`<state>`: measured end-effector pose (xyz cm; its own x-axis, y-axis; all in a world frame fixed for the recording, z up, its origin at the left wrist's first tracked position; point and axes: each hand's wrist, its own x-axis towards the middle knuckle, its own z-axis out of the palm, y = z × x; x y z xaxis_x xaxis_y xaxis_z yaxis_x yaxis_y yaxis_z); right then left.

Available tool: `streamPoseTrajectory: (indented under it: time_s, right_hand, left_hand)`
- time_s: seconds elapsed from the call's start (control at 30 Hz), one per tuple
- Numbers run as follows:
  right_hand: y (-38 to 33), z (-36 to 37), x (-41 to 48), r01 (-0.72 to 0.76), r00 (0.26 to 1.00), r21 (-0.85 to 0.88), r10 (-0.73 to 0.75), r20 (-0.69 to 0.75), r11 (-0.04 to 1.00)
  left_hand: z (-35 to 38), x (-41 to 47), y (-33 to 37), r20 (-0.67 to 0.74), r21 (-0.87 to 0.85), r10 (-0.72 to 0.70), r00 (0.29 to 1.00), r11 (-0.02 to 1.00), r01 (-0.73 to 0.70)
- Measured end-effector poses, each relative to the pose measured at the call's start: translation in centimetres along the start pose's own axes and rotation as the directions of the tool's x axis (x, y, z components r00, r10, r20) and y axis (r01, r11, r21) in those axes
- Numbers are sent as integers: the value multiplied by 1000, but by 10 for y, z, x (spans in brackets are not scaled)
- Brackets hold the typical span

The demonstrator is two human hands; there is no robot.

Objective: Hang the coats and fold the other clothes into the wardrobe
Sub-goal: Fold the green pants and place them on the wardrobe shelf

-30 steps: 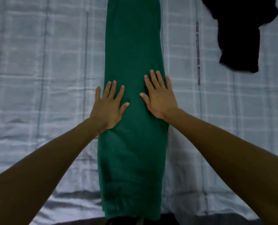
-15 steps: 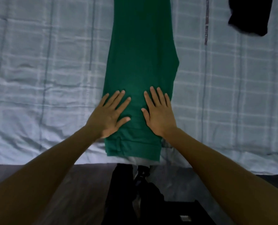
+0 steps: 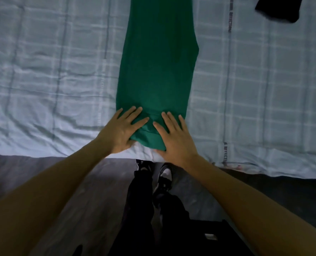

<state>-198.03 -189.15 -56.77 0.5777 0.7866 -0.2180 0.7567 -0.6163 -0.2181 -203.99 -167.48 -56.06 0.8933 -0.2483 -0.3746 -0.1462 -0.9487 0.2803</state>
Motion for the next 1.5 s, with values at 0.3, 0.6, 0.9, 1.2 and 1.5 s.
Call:
streamPoseTrajectory:
  time_s: [0.3,0.6,0.9,1.2,1.5]
  right_hand:
    - [3,-19,17,-113,993,77,114,-17,991]
    - [8,-66,32,-157,988,194,151,42,968]
    - [12,-84,12,-74,951,164,20,310,984]
    - [51,-141,28,-274,952,140,289,-101,951]
    - [43,-87,30,-127,935,156,171,-312,980]
  left_hand:
    - [-36,18,6,-96,-355,-201,975,922,155]
    - [-3,-6,9,-132,-52,-143,981,989,137]
    - [-31,-19,27,-60,-318,-169,984,937,142]
    - [-138,27,20,-61,-604,-409,910,741,293]
    - [-64,41,35,-497,-356,-333,801,920,161]
